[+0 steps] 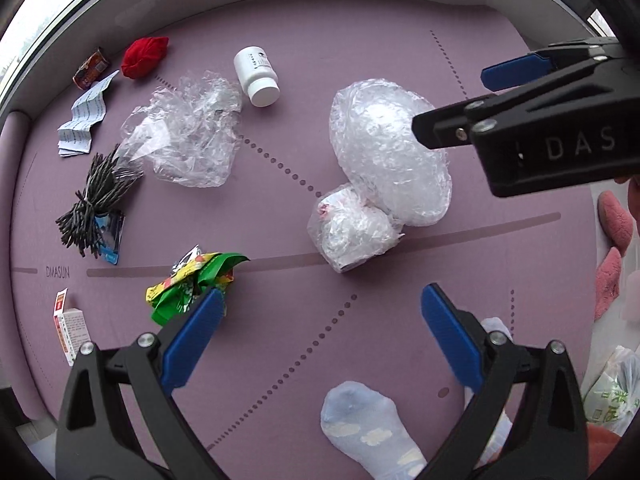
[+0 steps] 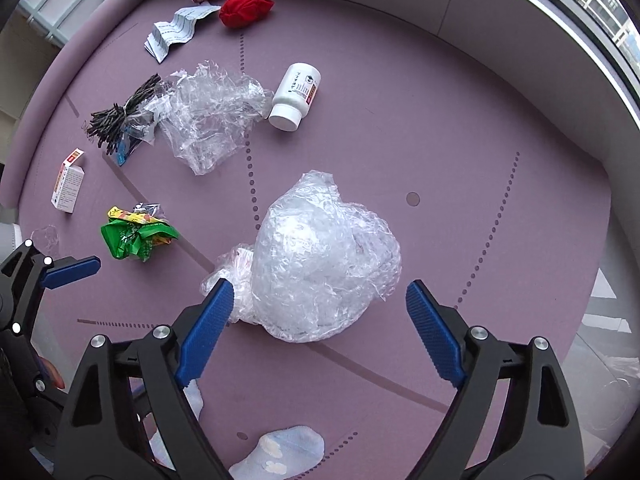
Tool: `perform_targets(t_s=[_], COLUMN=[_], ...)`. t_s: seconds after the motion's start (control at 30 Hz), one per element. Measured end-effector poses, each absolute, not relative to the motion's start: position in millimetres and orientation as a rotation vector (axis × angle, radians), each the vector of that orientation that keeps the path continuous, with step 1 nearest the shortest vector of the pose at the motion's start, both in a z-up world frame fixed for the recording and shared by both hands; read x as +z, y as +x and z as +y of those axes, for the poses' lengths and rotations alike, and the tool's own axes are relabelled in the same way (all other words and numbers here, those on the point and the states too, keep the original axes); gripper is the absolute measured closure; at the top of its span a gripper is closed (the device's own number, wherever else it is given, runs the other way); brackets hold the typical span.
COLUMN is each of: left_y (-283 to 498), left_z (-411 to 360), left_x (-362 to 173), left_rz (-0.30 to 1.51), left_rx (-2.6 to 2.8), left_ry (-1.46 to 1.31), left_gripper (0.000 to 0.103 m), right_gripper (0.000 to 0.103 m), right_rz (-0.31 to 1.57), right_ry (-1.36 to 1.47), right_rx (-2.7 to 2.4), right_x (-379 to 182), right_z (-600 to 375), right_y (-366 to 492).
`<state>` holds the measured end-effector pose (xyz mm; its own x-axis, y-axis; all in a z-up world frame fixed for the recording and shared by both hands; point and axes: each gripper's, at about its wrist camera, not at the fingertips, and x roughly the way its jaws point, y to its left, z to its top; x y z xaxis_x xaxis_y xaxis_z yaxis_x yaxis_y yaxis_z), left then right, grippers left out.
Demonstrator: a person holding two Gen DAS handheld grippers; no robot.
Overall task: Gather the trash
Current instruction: 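Grasp the small bubble wrap bag with left tool while right tool grasps the large bubble wrap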
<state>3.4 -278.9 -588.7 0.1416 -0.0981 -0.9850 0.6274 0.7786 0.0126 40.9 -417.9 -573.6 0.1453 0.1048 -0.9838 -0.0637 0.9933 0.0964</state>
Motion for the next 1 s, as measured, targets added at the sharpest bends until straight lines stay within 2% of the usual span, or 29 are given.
perform_targets(t_s=[0.2, 0.27, 0.33, 0.37, 0.4, 0.43, 0.47, 0.57, 0.67, 0.73, 1.0], left_y=[8, 11, 15, 14, 13, 15, 16, 15, 17, 17, 11], left_z=[-294, -297, -300, -302, -305, -306, -306, -308, -308, -307, -302], left_x=[-643, -651, -658, -662, -664, -668, -673, -681, -686, -684, -631], left_rz=[1.225, 1.193, 1.185, 1.186, 1.194, 1.226, 1.264, 1.254, 1.25, 1.246, 1.217], left_rx=[-0.594, -0.603, -0.627, -0.648, -0.688, -0.727, -0.751, -0.743, -0.746, -0.744, -0.716], left_ry=[0.563, 0.56, 0.533, 0.52, 0.503, 0.456, 0.418, 0.43, 0.459, 0.468, 0.483], left_gripper=[0.004, 0.004, 0.007, 0.009, 0.028, 0.049, 0.055, 0.059, 0.07, 0.082, 0.086], right_gripper=[0.027, 0.039, 0.059, 0.065, 0.076, 0.079, 0.08, 0.085, 0.089, 0.09, 0.091], right_rz=[1.405, 1.402, 1.402, 1.404, 1.406, 1.405, 1.403, 1.411, 1.411, 1.41, 1.409], right_ry=[-0.019, -0.018, 0.009, 0.025, 0.038, 0.022, 0.004, -0.002, -0.001, -0.007, 0.016], right_rx=[0.17, 0.191, 0.206, 0.216, 0.234, 0.243, 0.254, 0.285, 0.313, 0.319, 0.274], right_x=[-618, -621, -622, -621, -620, -619, -619, -617, -614, -611, -577], right_z=[-412, -412, -414, -415, -415, -414, -413, -413, -412, -411, -420], right_y=[49, 51, 52, 53, 54, 54, 54, 51, 50, 51, 51])
